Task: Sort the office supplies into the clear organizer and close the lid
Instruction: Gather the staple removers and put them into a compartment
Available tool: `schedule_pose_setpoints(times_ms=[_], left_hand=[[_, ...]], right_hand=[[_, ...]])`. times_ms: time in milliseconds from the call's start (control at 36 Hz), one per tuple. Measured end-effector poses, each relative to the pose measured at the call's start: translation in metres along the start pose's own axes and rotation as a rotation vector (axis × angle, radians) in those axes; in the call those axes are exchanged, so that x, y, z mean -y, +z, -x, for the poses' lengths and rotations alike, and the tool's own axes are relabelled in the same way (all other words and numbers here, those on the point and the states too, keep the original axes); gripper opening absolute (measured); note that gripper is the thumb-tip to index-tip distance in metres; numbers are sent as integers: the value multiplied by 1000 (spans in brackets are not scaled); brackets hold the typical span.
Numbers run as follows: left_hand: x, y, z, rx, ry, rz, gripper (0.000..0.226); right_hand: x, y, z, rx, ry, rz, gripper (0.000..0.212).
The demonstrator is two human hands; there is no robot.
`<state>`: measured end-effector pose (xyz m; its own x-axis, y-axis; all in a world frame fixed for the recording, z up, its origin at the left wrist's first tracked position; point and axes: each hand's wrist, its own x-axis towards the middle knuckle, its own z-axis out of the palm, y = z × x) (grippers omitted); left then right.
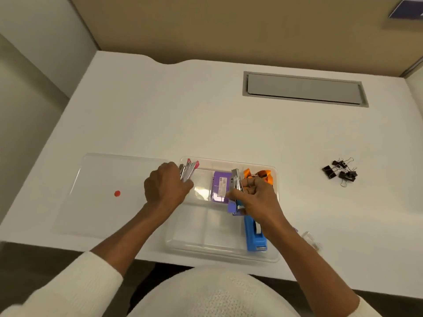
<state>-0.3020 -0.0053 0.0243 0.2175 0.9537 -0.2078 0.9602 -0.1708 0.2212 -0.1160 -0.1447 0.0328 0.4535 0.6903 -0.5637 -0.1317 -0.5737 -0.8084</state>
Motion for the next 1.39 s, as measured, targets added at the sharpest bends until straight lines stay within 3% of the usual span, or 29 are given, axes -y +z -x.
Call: schedule_pose_setpoints(times_ms=[194,417,639,833,889,972,1056,1222,1389], left_hand=[[-26,5,-4,51,124,-242,23],[-47,24,-5,161,161,-316,23],[-38,19,-7,149,215,-175,33],[16,-2,-3,-80,110,-110,31],[34,-2,-2,-47,52,-22,34],[51,0,-1,128,-79,178,31],[59,4,3,231,-107,309,26],[62,11,5,248,-89,338,23],[65,15,5,255,-46,258,24]], right_hand=[[-16,13,4,-43,-8,106,39],[-31,21,19,-49,51,95,43],[-33,23,22,-83,56,153,46],[-14,34,9,-107,-12,222,43],[-4,43,3,-136,-54,286,45],[13,60,-7,-183,-138,439,49],[26,81,-19,-176,-157,528,50],[29,128,-41,-233,-198,728,64],[20,156,-42,-332,-274,940,53]])
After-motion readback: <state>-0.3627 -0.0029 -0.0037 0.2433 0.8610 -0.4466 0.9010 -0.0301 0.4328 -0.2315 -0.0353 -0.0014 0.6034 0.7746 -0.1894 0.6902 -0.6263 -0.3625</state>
